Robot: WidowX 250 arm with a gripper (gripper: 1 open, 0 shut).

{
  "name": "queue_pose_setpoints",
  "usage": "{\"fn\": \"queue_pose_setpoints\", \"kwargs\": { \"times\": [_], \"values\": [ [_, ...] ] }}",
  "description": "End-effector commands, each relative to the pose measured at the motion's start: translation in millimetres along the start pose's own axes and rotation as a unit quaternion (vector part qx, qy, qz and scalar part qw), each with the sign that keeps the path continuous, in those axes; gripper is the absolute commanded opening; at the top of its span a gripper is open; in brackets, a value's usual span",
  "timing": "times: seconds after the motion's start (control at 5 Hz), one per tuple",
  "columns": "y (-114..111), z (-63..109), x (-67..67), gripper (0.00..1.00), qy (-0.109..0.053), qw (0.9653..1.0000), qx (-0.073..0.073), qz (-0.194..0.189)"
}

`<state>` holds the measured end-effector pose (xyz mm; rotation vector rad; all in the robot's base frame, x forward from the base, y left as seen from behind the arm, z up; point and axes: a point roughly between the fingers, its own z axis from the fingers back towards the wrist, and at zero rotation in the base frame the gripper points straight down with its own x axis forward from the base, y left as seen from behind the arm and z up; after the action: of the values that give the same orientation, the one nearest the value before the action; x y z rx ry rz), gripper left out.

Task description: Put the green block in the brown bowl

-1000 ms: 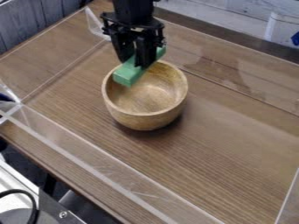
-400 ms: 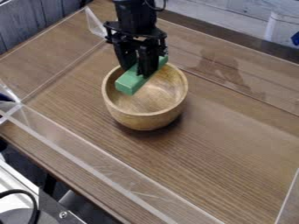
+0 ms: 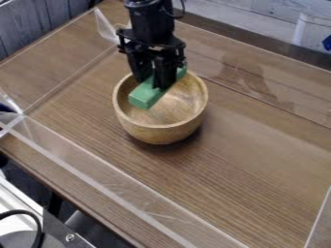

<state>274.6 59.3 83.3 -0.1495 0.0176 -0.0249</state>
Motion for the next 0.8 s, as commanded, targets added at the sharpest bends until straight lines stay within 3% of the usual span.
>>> {"fn": "queue_pose_setpoints", "kwargs": {
  "times": [0.0, 0.6],
  "values": [
    [-3.1, 6.3, 6.5, 0.00, -0.016, 0.9998, 0.006, -0.007],
    [-8.3, -4.0, 10.8, 0.00, -0.008, 0.9998, 0.005, -0.015]
  ]
}}
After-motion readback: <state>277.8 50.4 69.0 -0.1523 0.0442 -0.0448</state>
